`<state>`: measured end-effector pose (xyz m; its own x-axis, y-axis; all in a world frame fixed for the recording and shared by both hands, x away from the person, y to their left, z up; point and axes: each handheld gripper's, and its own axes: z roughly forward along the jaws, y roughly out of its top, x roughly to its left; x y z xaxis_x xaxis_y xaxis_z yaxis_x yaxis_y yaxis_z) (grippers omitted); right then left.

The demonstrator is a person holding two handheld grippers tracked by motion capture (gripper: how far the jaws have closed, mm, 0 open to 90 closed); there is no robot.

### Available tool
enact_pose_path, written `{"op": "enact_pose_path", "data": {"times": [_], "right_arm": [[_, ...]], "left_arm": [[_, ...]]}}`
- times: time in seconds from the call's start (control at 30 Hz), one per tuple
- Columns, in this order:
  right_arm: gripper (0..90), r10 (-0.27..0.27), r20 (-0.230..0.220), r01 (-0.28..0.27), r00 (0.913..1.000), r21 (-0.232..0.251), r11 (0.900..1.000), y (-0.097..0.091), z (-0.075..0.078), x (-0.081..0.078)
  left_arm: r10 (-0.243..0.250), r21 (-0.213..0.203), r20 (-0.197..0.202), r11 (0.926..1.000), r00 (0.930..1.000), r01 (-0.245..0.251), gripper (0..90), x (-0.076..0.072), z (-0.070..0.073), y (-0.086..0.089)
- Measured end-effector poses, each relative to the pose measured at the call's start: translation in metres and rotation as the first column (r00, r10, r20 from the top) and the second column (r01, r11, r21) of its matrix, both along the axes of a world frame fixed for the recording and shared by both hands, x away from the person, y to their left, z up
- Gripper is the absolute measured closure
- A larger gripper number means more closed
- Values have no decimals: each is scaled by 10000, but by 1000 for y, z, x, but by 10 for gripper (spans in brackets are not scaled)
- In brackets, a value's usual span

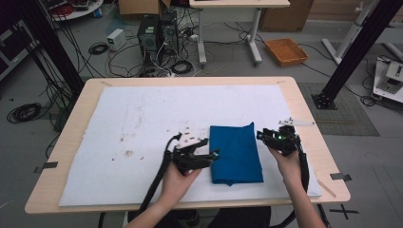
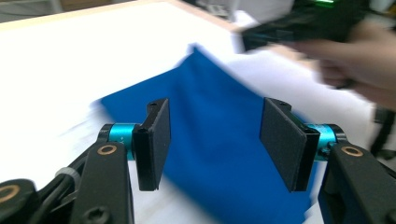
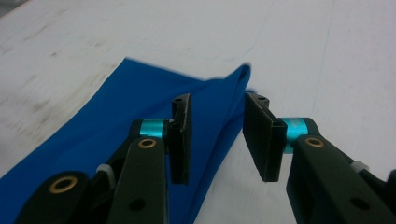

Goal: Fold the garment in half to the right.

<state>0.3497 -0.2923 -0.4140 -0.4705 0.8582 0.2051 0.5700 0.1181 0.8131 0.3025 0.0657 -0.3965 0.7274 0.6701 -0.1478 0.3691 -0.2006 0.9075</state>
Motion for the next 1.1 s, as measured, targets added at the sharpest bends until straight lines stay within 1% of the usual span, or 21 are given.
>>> {"op": "enact_pose_path", "data": {"times": [0.1, 0.13, 0.17, 0.23, 0.27, 0.3, 0.37, 0.43, 0.5, 0.53, 0.57, 0.67, 0.73, 0.8, 0.83, 0.87, 0.93, 0.97, 1.03, 1.07, 1.1], "right_arm": [[631, 163, 134, -165, 9998, 139, 9998, -4, -6, -25], [633, 162, 180, -167, 9997, 228, 9996, -5, -8, -32], [640, 239, 121, -243, 9996, 320, 9992, -6, -10, -37], [646, 338, 8, -338, 9994, 487, 9982, -7, -14, -44], [659, 420, -148, -410, 9990, 618, 9972, -6, -17, -45], [668, 481, -252, -464, 9985, 610, 9971, -5, -20, -47], [691, 593, -408, -573, 9974, 503, 9971, -1, -26, -47], [735, 631, -649, -605, 9959, 408, 9973, 2, -29, -46], [818, 655, -739, -644, 9951, 166, 9978, 4, -32, -45], [870, 647, -791, -644, 9948, 64, 9979, 4, -32, -45], [899, 640, -859, -640, 9942, 22, 9979, 4, -33, -45], [900, 549, -934, -556, 9941, -46, 9984, 1, -34, -46], [897, 438, -893, -443, 9950, -46, 9990, -2, -33, -46], [876, 335, -643, -331, 9974, 82, 9994, -4, -28, -42], [842, 231, -516, -226, 9984, 112, 9997, -4, -24, -38], [783, 105, -359, -99, 9993, 162, 9998, -4, -20, -32], [767, -90, -316, 99, 9995, 276, 9996, -2, -13, -17], [740, -252, -232, 257, 9994, 255, 9993, 0, -10, -8], [718, -478, -295, 490, 9984, 406, 9980, 4, -6, 11], [696, -658, -366, 669, 9972, 315, 9973, 6, -5, 20], [695, -796, -412, 805, 9960, 226, 9965, 8, -4, 28]], "left_arm": [[613, 182, 174, 9979, 9980, -617, 433, 0, -6, 33], [795, 248, 198, 9965, 9966, -800, 431, 0, -9, 44], [958, 269, 135, 9950, 9953, -961, 427, 0, -12, 54], [1274, 214, -52, 9916, 9918, -1273, 426, 0, -19, 73], [1418, 165, -90, 9898, 9899, -1416, 426, -1, -21, 81], [1523, 139, -76, 9882, 9883, -1522, 426, -1, -24, 88], [1833, 64, -160, 9830, 9829, -1832, 426, -1, -27, 100], [1988, -153, -285, 9798, 9796, -1992, 426, 0, -28, 109], [2141, -259, -259, 9763, 9765, -2147, 426, 1, -27, 113], [2146, -274, -232, 9762, 9764, -2152, 426, 1, -27, 114], [2165, -279, -240, 9757, 9760, -2172, 426, 2, -27, 115], [2168, -221, -298, 9758, 9758, -2175, 426, 3, -28, 115], [2161, -236, -320, 9759, 9759, -2169, 426, 3, -28, 114], [2143, -196, -319, 9764, 9762, -2150, 426, 3, -28, 114], [2143, -204, -307, 9764, 9763, -2149, 426, 3, -28, 114], [2137, -211, -278, 9765, 9765, -2143, 426, 3, -28, 114], [2140, -202, -274, 9765, 9764, -2146, 426, 3, -28, 114], [2143, -198, -280, 9764, 9764, -2149, 426, 3, -28, 114], [2163, -154, -336, 9761, 9757, -2169, 426, 3, -29, 115], [2182, -166, -363, 9756, 9752, -2189, 426, 4, -30, 115], [2183, -151, -369, 9756, 9752, -2190, 426, 4, -30, 116]]}}
